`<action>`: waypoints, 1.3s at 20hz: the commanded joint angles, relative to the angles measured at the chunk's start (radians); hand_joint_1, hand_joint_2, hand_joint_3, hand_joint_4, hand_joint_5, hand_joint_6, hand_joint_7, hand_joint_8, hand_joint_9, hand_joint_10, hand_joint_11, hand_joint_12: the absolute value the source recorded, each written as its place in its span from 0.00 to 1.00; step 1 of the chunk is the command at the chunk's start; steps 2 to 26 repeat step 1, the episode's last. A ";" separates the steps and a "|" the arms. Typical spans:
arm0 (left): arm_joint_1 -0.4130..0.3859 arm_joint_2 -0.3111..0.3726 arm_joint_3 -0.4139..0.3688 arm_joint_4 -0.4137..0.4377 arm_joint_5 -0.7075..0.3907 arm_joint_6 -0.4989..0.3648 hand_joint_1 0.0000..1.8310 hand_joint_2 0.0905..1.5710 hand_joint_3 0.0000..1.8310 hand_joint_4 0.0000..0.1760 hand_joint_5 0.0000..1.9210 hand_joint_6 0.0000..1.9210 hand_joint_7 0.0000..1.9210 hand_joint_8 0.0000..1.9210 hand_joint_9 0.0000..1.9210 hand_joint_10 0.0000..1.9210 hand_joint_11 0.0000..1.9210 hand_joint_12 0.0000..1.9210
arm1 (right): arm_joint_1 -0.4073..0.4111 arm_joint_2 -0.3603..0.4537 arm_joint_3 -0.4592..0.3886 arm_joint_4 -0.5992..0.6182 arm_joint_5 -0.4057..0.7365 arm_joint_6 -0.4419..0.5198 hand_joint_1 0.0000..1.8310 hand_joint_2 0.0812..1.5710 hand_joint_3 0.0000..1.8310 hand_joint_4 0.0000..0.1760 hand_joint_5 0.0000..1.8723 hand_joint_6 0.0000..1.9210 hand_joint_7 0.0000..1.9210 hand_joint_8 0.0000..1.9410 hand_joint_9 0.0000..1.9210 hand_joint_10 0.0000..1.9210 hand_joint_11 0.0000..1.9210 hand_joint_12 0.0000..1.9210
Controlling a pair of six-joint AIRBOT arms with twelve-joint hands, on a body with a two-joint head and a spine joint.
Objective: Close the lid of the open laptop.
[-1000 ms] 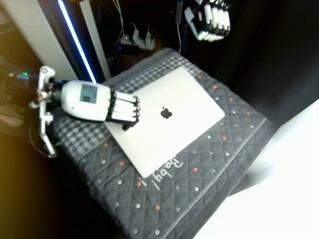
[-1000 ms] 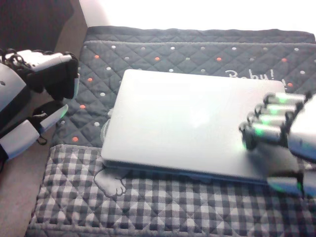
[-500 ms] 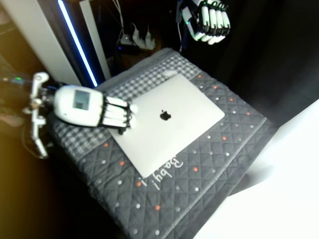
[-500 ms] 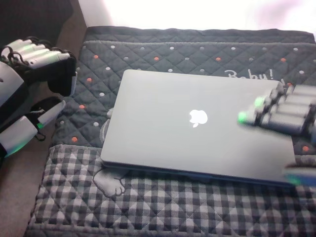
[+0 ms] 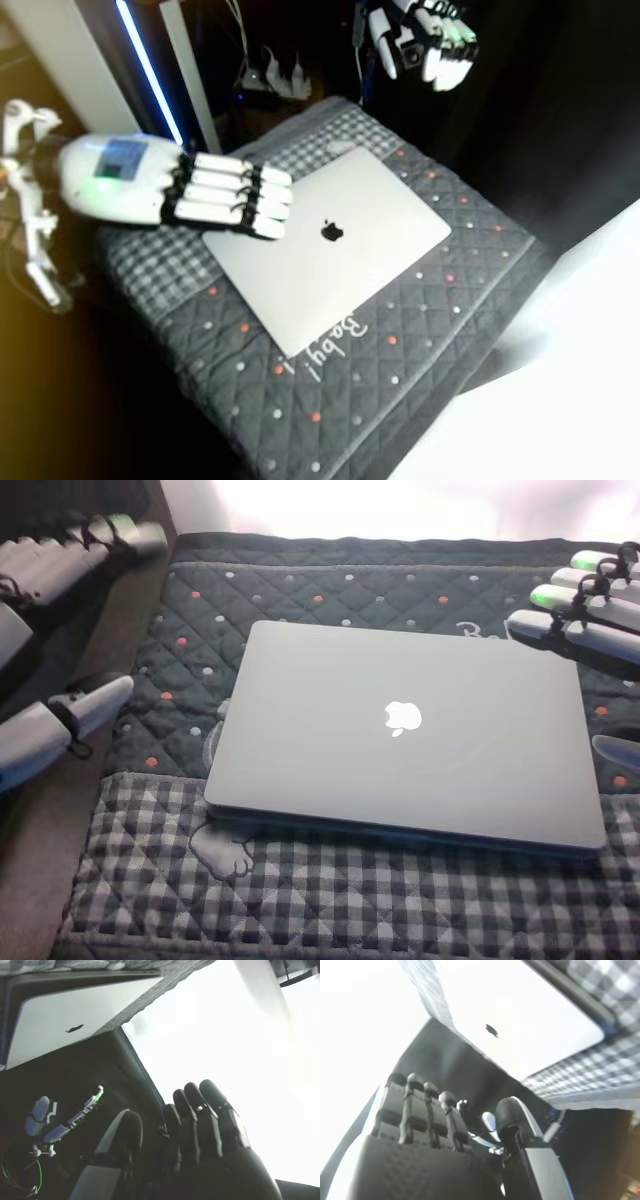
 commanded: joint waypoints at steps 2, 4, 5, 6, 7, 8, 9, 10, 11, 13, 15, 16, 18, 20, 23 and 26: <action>-0.007 0.004 0.009 -0.008 -0.139 -0.013 0.24 0.88 0.00 0.59 0.00 0.00 0.00 0.00 0.00 0.00 0.00 0.01 | 0.009 0.017 0.004 0.022 0.117 -0.006 0.15 0.91 0.00 0.29 0.00 0.00 0.00 0.00 0.00 0.00 0.00 0.00; -0.007 0.004 0.009 -0.008 -0.139 -0.013 0.24 0.88 0.00 0.59 0.00 0.00 0.00 0.00 0.00 0.00 0.00 0.01 | 0.009 0.017 0.004 0.022 0.117 -0.006 0.15 0.91 0.00 0.29 0.00 0.00 0.00 0.00 0.00 0.00 0.00 0.00; -0.007 0.004 0.009 -0.008 -0.139 -0.013 0.24 0.88 0.00 0.59 0.00 0.00 0.00 0.00 0.00 0.00 0.00 0.01 | 0.009 0.017 0.004 0.022 0.117 -0.006 0.15 0.91 0.00 0.29 0.00 0.00 0.00 0.00 0.00 0.00 0.00 0.00; -0.007 0.004 0.009 -0.008 -0.139 -0.013 0.24 0.88 0.00 0.59 0.00 0.00 0.00 0.00 0.00 0.00 0.00 0.01 | 0.009 0.017 0.004 0.022 0.117 -0.006 0.15 0.91 0.00 0.29 0.00 0.00 0.00 0.00 0.00 0.00 0.00 0.00; -0.007 0.004 0.009 -0.008 -0.139 -0.013 0.24 0.88 0.00 0.59 0.00 0.00 0.00 0.00 0.00 0.00 0.00 0.01 | 0.009 0.017 0.004 0.022 0.117 -0.006 0.15 0.91 0.00 0.29 0.00 0.00 0.00 0.00 0.00 0.00 0.00 0.00; -0.007 0.004 0.009 -0.008 -0.139 -0.013 0.24 0.88 0.00 0.59 0.00 0.00 0.00 0.00 0.00 0.00 0.00 0.01 | 0.009 0.017 0.004 0.022 0.117 -0.006 0.15 0.91 0.00 0.29 0.00 0.00 0.00 0.00 0.00 0.00 0.00 0.00; -0.007 0.004 0.009 -0.008 -0.139 -0.013 0.24 0.88 0.00 0.59 0.00 0.00 0.00 0.00 0.00 0.00 0.00 0.01 | 0.009 0.017 0.004 0.022 0.117 -0.006 0.15 0.91 0.00 0.29 0.00 0.00 0.00 0.00 0.00 0.00 0.00 0.00; -0.007 0.004 0.009 -0.008 -0.139 -0.013 0.24 0.88 0.00 0.59 0.00 0.00 0.00 0.00 0.00 0.00 0.00 0.01 | 0.009 0.017 0.004 0.022 0.117 -0.006 0.15 0.91 0.00 0.29 0.00 0.00 0.00 0.00 0.00 0.00 0.00 0.00; -0.007 0.004 0.009 -0.008 -0.139 -0.013 0.24 0.88 0.00 0.59 0.00 0.00 0.00 0.00 0.00 0.00 0.00 0.01 | 0.009 0.017 0.004 0.022 0.117 -0.006 0.15 0.91 0.00 0.29 0.00 0.00 0.00 0.00 0.00 0.00 0.00 0.00; -0.007 0.004 0.009 -0.008 -0.139 -0.013 0.24 0.88 0.00 0.59 0.00 0.00 0.00 0.00 0.00 0.00 0.00 0.01 | 0.009 0.017 0.004 0.022 0.117 -0.006 0.15 0.91 0.00 0.29 0.00 0.00 0.00 0.00 0.00 0.00 0.00 0.00; -0.007 0.004 0.009 -0.008 -0.139 -0.013 0.24 0.88 0.00 0.59 0.00 0.00 0.00 0.00 0.00 0.00 0.00 0.01 | 0.009 0.017 0.004 0.022 0.117 -0.006 0.15 0.91 0.00 0.29 0.00 0.00 0.00 0.00 0.00 0.00 0.00 0.00; -0.007 0.004 0.009 -0.008 -0.139 -0.013 0.24 0.88 0.00 0.59 0.00 0.00 0.00 0.00 0.00 0.00 0.00 0.01 | 0.009 0.017 0.004 0.022 0.117 -0.006 0.15 0.91 0.00 0.29 0.00 0.00 0.00 0.00 0.00 0.00 0.00 0.00; -0.007 0.004 0.009 -0.008 -0.139 -0.013 0.24 0.88 0.00 0.59 0.00 0.00 0.00 0.00 0.00 0.00 0.00 0.01 | 0.009 0.017 0.004 0.022 0.117 -0.006 0.15 0.91 0.00 0.29 0.00 0.00 0.00 0.00 0.00 0.00 0.00 0.00; -0.007 0.004 0.009 -0.008 -0.139 -0.013 0.24 0.88 0.00 0.59 0.00 0.00 0.00 0.00 0.00 0.00 0.00 0.01 | 0.009 0.017 0.004 0.022 0.117 -0.006 0.15 0.91 0.00 0.29 0.00 0.00 0.00 0.00 0.00 0.00 0.00 0.00; -0.007 0.004 0.009 -0.008 -0.139 -0.013 0.24 0.88 0.00 0.59 0.00 0.00 0.00 0.00 0.00 0.00 0.00 0.01 | 0.009 0.017 0.004 0.022 0.117 -0.006 0.15 0.91 0.00 0.29 0.00 0.00 0.00 0.00 0.00 0.00 0.00 0.00; -0.007 0.004 0.009 -0.008 -0.139 -0.013 0.24 0.88 0.00 0.59 0.00 0.00 0.00 0.00 0.00 0.00 0.00 0.01 | 0.009 0.017 0.004 0.022 0.117 -0.006 0.15 0.91 0.00 0.29 0.00 0.00 0.00 0.00 0.00 0.00 0.00 0.00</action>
